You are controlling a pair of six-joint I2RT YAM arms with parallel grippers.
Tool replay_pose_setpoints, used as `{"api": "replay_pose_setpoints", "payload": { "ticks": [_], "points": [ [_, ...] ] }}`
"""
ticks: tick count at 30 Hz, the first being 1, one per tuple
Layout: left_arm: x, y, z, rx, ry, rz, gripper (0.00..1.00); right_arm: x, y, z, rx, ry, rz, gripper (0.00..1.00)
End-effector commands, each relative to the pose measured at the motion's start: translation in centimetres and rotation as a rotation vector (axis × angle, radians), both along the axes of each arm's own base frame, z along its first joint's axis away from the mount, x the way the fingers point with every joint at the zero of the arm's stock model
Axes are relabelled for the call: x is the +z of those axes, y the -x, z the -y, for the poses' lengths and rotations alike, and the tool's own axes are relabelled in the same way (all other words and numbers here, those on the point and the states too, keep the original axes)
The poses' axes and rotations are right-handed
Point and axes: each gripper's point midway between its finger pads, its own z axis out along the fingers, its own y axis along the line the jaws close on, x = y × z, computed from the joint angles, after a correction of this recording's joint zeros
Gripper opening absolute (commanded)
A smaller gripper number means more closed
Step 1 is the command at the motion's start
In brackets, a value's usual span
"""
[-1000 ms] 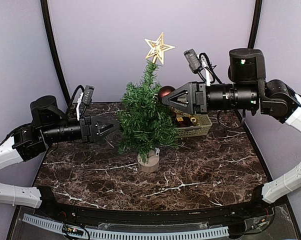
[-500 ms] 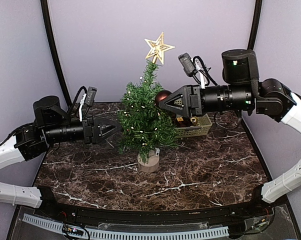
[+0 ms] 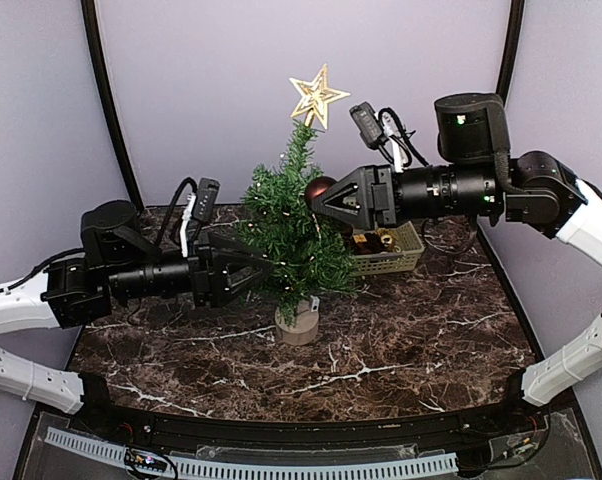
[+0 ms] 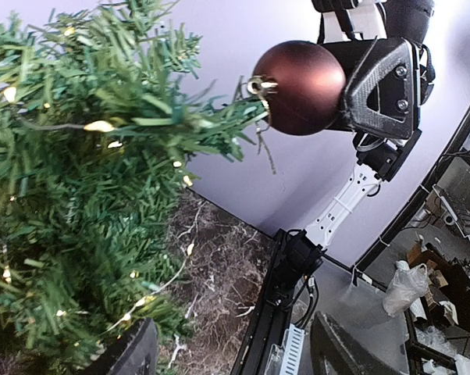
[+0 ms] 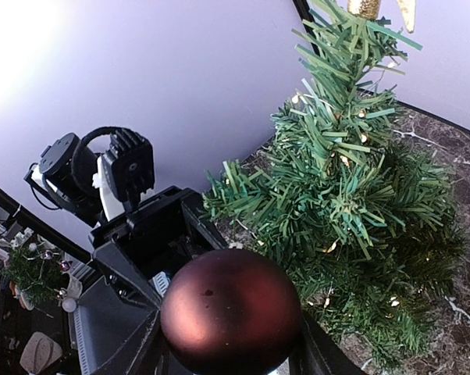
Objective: Decorate the small christmas tree
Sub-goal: Hang the ornament ball on the branch.
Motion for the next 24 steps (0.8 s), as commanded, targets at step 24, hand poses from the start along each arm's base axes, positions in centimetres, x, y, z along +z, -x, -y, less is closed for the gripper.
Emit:
{"api": "replay_pose_setpoints", "payload": {
  "ticks": [24],
  "points": [
    [5.5, -2.6, 6.9, 0.179, 0.258, 0.054, 0.47, 1.5, 0.5, 0.6, -0.002, -0.046, 0.023, 0.50]
  ]
}}
